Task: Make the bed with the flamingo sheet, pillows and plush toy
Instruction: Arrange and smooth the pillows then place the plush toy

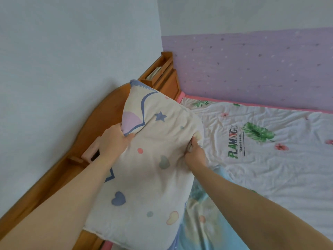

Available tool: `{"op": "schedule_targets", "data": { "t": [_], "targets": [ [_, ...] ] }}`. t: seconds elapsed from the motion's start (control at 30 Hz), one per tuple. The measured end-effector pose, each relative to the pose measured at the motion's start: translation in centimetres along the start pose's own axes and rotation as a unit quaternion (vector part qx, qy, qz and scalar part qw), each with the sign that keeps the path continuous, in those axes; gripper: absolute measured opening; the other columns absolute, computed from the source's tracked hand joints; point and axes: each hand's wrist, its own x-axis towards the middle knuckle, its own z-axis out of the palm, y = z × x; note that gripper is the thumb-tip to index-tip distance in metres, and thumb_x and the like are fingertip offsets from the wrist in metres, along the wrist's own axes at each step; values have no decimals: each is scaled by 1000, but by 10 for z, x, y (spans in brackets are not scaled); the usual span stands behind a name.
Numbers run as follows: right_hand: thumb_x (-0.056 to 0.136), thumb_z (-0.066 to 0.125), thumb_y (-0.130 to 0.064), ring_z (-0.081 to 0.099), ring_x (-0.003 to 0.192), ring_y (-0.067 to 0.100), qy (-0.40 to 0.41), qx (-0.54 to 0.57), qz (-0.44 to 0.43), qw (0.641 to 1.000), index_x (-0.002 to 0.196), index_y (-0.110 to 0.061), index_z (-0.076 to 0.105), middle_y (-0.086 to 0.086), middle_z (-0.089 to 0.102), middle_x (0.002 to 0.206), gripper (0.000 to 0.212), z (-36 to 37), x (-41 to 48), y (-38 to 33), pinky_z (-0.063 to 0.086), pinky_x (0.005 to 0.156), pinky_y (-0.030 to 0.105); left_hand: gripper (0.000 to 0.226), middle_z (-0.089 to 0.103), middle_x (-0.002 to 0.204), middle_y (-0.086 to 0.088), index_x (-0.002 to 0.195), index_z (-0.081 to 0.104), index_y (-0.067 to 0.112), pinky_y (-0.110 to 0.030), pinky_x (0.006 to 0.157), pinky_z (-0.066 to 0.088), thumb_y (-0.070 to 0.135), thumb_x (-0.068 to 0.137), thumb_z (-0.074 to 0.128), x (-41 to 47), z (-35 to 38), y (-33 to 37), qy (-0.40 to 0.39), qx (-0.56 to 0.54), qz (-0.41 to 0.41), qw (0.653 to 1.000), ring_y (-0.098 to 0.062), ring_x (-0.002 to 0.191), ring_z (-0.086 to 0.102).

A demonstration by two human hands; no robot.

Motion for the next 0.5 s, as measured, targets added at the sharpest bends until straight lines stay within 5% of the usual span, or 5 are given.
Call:
{"op": "schedule_targets", "data": {
  "t": [0.2,0.5],
  "targets": [
    [88,42,-2,53,109,34,-11,5,7,1000,152,-27,13,19,51,121,74,-32,59,6,41,89,33,32,59,85,-3,98,60,11,-28,67,42,41,88,61,46,27,52,-2,34,0,999,-16,78,52],
    [89,41,-4,53,110,35,31,19,24,999,152,-27,13,20,51,124,73,-93,87,22,40,88,32,42,65,105,-8,111,60,13,-34,79,53,47,87,60,69,53,126,-2,28,26,999,-25,93,62]
  ]
}}
